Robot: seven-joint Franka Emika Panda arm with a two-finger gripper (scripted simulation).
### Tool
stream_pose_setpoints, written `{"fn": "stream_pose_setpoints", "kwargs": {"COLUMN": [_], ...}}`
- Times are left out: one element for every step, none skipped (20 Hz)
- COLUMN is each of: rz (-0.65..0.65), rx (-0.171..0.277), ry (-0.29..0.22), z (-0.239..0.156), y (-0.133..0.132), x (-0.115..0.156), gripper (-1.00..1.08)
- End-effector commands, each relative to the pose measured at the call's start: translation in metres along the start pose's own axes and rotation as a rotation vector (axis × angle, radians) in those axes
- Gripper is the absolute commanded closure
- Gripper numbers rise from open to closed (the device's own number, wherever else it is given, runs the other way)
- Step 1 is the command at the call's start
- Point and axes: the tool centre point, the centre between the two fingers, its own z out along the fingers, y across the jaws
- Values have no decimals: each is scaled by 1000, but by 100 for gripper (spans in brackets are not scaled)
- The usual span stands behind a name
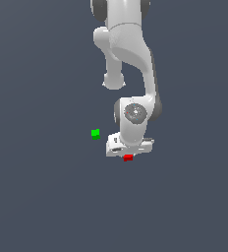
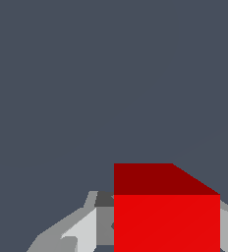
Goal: Stack the red cube on top of the green cube.
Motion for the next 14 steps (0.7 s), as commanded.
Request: {"fn": "stream_pose_setpoints", "kwargs": {"rz": [0, 0, 0, 0, 0, 0, 0, 0, 0, 0, 0, 0, 0, 0], "rx": [0, 0, 0, 0, 0, 0, 0, 0, 0, 0, 0, 0, 0, 0], "ry": [2, 2, 2, 2, 2, 2, 2, 2, 2, 2, 2, 2, 2, 2], "z": [-18, -26, -33, -40, -46, -51, -56, -60, -64, -67, -69, -71, -72, -72], "y": [0, 0, 0, 0, 0, 0, 0, 0, 0, 0, 0, 0, 0, 0], "x": [0, 0, 0, 0, 0, 0, 0, 0, 0, 0, 1, 1, 1, 1], "gripper": [108, 108, 108, 108, 108, 108, 108, 108, 108, 108, 108, 108, 108, 108]}}
